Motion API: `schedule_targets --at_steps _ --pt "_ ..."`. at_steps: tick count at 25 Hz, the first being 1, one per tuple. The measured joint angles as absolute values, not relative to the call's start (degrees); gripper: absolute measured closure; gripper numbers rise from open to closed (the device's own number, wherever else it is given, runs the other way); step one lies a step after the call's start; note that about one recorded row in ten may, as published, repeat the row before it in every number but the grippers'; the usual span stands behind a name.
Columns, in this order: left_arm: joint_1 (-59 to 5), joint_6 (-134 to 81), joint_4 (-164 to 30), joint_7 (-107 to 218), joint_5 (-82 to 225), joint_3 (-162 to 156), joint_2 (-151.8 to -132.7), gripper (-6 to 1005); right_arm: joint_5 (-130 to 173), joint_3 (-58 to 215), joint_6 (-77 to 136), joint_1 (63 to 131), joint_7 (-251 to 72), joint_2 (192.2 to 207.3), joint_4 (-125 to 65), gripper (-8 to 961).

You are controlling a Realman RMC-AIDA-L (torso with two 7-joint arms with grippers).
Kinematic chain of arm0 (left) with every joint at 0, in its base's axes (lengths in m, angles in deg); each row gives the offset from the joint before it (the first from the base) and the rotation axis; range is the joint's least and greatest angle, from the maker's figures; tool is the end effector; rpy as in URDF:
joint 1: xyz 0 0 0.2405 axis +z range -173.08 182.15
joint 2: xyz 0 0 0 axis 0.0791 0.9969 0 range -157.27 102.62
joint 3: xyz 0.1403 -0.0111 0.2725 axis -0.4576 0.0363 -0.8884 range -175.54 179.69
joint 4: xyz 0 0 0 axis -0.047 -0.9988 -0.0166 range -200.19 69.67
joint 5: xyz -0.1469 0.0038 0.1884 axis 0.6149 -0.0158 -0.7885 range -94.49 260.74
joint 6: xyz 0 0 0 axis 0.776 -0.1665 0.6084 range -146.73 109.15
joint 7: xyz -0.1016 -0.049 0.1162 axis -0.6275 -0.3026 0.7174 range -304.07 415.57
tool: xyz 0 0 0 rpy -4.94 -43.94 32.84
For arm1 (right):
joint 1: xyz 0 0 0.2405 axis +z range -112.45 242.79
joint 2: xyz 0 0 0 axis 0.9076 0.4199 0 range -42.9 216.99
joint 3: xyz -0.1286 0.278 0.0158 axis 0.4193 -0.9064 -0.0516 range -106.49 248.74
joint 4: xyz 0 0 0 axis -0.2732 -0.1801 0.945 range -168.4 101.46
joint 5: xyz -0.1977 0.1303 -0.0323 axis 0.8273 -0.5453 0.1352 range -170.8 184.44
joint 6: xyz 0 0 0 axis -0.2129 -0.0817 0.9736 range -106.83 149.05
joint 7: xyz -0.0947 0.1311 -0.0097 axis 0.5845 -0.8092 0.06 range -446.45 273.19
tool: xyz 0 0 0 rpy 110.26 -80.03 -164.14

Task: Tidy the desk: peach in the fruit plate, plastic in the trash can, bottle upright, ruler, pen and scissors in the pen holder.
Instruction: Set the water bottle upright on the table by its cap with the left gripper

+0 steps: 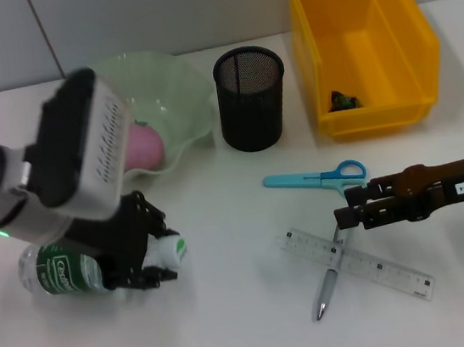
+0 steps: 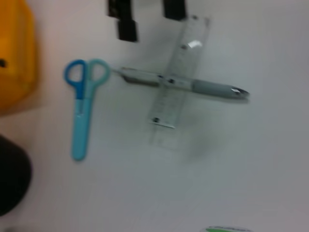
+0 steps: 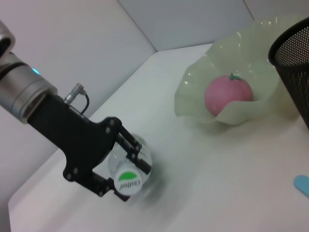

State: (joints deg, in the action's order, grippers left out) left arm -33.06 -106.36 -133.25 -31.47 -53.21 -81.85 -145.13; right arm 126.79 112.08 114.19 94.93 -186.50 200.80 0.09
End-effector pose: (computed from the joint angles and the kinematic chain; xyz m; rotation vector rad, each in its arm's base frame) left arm -0.2028 0.4021 -0.0772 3.0470 -0.5189 -0.5029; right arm 0.3433 0.3635 -0.0210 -2.7348 1.2079 0.5936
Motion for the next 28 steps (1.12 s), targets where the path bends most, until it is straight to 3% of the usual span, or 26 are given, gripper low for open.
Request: schedule_targets --at_steps 28 --pt "-31.22 -114.50 -129.27 -31.16 -43.68 -47.66 -145.24 551 126.77 112.07 114.09 96.96 -185.09 200.86 0.30 213"
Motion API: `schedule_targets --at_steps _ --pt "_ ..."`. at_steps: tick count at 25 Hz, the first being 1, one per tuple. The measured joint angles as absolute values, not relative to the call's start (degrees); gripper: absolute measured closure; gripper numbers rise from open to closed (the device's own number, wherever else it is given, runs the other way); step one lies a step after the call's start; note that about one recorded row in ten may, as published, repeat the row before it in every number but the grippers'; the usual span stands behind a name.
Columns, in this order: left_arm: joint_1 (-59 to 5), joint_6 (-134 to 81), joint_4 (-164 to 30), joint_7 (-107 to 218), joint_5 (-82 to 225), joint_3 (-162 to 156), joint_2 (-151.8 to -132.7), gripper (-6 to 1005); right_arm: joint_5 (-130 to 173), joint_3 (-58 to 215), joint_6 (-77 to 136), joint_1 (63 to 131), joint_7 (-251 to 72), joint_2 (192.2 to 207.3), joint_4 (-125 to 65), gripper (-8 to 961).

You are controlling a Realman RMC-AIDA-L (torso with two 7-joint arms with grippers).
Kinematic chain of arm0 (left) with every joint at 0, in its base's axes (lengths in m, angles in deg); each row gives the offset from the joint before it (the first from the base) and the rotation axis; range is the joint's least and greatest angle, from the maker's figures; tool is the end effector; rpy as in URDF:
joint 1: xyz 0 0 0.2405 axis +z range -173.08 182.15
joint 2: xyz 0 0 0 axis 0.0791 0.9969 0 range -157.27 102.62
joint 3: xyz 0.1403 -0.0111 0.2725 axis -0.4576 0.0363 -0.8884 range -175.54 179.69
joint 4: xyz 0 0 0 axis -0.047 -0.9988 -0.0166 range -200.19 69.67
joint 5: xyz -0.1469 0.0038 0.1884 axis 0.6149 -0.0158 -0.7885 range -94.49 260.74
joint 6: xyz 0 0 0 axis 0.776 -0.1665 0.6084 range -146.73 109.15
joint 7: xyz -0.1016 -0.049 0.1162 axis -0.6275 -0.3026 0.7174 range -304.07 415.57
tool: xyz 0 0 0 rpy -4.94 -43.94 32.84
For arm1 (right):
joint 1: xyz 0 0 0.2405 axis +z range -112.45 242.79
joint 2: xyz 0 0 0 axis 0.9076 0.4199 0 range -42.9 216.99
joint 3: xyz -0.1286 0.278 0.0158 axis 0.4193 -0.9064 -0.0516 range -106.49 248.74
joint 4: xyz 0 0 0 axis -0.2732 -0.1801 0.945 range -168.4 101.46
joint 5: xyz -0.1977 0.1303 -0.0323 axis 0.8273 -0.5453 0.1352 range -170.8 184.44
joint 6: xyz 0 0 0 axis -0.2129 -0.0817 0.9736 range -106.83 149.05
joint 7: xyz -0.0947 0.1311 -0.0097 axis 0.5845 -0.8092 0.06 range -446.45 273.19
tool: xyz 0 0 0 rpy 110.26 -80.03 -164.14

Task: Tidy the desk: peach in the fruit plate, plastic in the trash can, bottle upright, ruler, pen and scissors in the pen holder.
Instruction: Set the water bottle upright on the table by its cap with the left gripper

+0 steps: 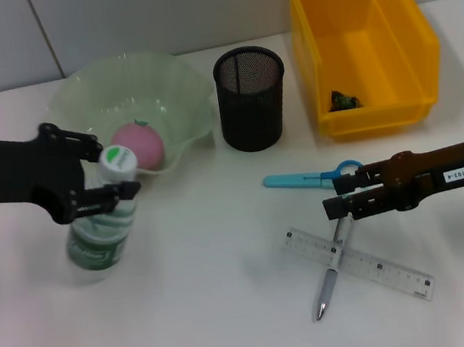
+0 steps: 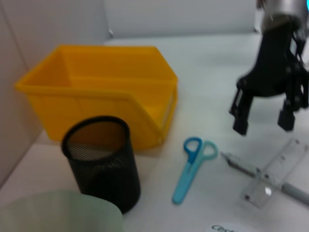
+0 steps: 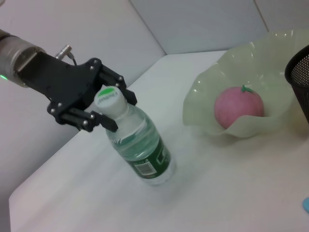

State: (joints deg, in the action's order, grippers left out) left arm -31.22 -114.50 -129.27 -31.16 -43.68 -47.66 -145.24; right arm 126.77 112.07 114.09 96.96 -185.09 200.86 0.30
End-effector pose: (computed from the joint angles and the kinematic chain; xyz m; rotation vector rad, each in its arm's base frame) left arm -0.2343 0.4201 0.0138 -2.9098 -0.0851 -0.1703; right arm 0.3299 0.3761 -0.0207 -2.7698 1.1217 0.5940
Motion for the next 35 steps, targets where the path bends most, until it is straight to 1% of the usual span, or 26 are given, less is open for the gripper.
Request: schedule_targets --at_steps 9,13,19,22,31,35 --pt "-30.29 -116.53 -126.26 -31.18 -40.50 -41.70 -144.67 545 126.77 112.08 114.31 97.76 -184.99 200.86 0.37 213" --pt "-29.23 -117.28 -125.01 -31.22 -36.84 -41.40 -144.03 542 126.77 112.07 114.51 97.82 -184.92 200.86 0.37 213" --pt "-27.70 -117.53 -120.72 -31.25 -30.25 -41.30 -142.18 538 126.79 112.08 114.63 97.81 -184.37 200.86 0.37 213" --pt "-27.20 -117.23 -119.12 -30.61 -29.20 -40.96 -141.74 536 126.79 112.07 114.63 97.81 -184.33 200.86 0.37 212" --pt "-26.08 -116.67 -117.02 -27.09 -28.82 -36.87 -142.27 529 126.79 112.08 114.44 97.86 -183.43 200.86 0.37 212" --pt "-25.55 -116.35 -116.67 -25.50 -28.77 -33.93 -143.18 526 126.40 112.00 114.53 97.70 -181.25 200.88 0.38 213"
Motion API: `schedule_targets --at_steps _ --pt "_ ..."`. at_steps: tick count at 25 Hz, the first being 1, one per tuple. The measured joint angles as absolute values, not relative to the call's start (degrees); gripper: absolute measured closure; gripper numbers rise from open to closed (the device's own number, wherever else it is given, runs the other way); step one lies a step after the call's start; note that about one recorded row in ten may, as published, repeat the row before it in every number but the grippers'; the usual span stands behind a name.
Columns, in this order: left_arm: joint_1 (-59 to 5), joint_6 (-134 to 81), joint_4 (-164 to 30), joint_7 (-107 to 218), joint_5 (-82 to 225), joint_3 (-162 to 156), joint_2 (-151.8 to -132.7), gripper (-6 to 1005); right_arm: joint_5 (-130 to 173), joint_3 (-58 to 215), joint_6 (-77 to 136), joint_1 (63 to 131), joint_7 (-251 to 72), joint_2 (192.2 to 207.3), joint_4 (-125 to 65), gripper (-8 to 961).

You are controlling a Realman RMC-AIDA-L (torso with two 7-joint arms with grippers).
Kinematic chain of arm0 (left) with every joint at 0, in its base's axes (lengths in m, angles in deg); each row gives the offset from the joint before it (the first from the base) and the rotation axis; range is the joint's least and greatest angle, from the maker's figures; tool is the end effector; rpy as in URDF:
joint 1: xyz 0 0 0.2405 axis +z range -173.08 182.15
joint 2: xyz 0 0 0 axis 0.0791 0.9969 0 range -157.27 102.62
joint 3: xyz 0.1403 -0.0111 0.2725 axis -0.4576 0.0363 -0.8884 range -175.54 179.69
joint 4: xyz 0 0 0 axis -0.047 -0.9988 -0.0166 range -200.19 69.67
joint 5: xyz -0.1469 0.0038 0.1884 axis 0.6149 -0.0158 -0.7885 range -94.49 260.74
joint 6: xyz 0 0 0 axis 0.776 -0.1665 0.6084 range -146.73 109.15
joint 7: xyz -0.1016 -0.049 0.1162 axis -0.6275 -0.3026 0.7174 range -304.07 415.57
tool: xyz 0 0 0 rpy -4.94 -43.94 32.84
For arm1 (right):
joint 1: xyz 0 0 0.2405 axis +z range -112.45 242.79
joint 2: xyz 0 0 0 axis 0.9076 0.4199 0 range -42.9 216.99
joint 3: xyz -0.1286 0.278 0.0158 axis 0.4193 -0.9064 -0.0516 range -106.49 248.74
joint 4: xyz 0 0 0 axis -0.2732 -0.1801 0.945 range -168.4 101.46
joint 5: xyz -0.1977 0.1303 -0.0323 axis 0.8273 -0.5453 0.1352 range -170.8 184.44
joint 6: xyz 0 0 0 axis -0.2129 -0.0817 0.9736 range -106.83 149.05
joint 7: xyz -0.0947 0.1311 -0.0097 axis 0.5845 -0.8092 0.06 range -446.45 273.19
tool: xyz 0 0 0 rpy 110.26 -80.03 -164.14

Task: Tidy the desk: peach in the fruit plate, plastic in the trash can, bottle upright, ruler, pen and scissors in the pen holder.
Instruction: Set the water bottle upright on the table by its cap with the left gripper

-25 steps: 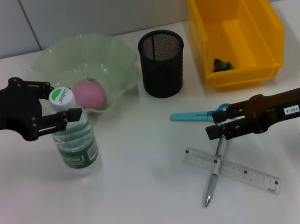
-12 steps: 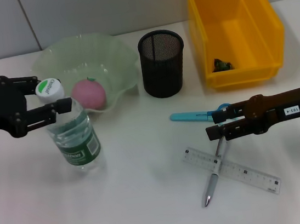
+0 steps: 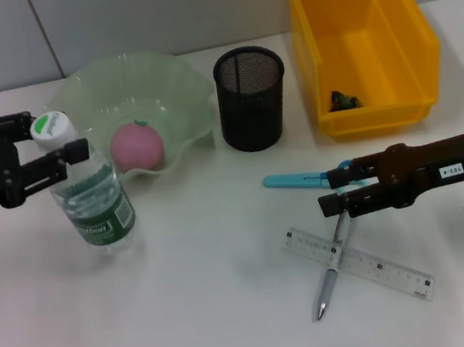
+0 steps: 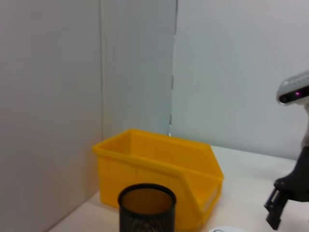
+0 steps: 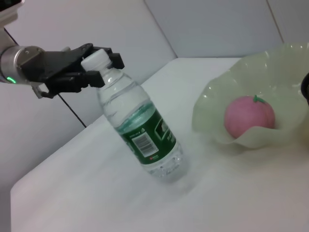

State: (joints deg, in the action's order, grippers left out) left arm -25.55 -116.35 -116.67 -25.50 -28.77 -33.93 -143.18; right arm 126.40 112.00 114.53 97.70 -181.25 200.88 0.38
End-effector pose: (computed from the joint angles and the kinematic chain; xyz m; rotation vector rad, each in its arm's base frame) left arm -0.2888 0.3969 0.0450 -2.6807 -0.3467 -0.6923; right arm 0.3234 0.3801 -0.0201 -2.8060 1.0039 0.6021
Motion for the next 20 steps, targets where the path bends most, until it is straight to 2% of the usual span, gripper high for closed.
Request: schedule_targets --at_steps 8,20 --pt "-24.65 -114.36 -116.58 -23.85 -28.75 -31.12 -144.60 520 126.25 111.65 114.62 97.39 -177.82 201.52 0.64 212" --pt "-23.46 -108.66 -114.10 -23.39 -26.87 -30.65 -145.45 510 126.17 111.59 114.60 97.66 -176.97 202.00 3.53 213"
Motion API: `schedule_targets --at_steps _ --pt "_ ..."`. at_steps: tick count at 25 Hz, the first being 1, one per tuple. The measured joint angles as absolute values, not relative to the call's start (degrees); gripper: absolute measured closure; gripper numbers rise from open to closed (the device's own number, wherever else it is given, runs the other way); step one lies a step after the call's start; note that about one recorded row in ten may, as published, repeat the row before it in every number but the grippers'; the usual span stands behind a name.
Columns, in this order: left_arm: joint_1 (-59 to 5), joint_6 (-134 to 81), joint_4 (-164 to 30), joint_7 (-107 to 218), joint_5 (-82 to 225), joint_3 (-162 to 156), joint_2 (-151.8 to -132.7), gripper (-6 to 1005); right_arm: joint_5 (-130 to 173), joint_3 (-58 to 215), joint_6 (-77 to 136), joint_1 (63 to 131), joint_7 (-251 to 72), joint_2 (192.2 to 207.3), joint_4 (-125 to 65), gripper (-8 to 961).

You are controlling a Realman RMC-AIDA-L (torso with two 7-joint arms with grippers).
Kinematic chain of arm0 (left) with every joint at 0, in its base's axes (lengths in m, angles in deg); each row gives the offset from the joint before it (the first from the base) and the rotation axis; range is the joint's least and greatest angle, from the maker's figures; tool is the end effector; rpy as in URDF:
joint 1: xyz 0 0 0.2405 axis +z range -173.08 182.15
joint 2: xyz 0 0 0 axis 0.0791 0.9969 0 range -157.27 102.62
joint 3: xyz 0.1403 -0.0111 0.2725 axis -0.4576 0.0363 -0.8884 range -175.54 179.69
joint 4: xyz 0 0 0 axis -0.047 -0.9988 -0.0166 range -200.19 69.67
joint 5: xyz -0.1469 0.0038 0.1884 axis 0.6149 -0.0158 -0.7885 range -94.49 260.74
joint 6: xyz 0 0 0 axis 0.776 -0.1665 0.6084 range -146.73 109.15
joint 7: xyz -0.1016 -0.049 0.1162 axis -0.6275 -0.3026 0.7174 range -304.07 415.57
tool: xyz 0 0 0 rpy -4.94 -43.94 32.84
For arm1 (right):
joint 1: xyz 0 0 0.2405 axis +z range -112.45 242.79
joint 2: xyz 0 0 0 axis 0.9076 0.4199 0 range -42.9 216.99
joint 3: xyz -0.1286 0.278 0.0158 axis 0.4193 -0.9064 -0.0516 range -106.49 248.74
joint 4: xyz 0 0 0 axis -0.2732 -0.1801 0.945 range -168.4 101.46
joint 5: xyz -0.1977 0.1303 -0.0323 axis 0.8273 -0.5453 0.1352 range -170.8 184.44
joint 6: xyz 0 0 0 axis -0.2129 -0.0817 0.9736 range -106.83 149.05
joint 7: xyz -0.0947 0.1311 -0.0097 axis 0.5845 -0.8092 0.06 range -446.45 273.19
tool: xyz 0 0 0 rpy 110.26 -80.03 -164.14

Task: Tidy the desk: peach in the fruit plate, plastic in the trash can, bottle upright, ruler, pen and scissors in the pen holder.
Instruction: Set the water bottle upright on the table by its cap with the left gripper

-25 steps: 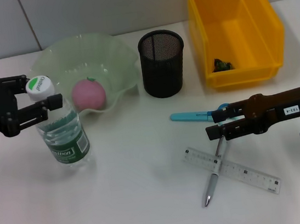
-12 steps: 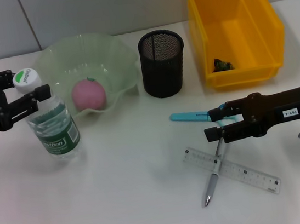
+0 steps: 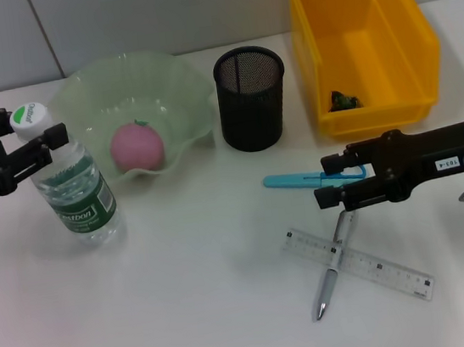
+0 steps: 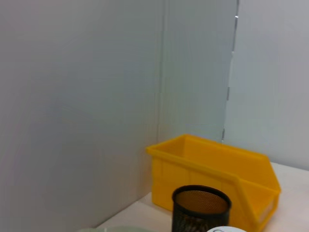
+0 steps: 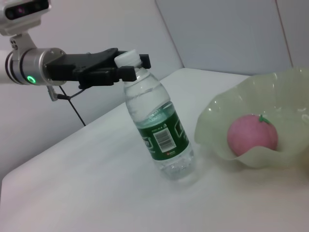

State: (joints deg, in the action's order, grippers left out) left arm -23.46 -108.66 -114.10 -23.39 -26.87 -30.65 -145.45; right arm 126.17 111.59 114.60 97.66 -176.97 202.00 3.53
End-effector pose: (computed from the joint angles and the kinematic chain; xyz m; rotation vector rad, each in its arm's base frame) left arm -0.3134 0.3997 0.0361 -2.4966 -0.4629 -0.7240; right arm 0.3150 0.3851 -0.0177 -2.8191 0.8364 0.6006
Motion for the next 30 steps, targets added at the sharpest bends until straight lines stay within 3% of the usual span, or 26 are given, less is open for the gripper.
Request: schedule_targets --at_steps 30 --pt "-21.92 -106.06 -112.89 -19.77 -26.71 -31.22 -145.31 488 126.17 111.96 114.20 98.13 -174.69 202.19 4.12 213"
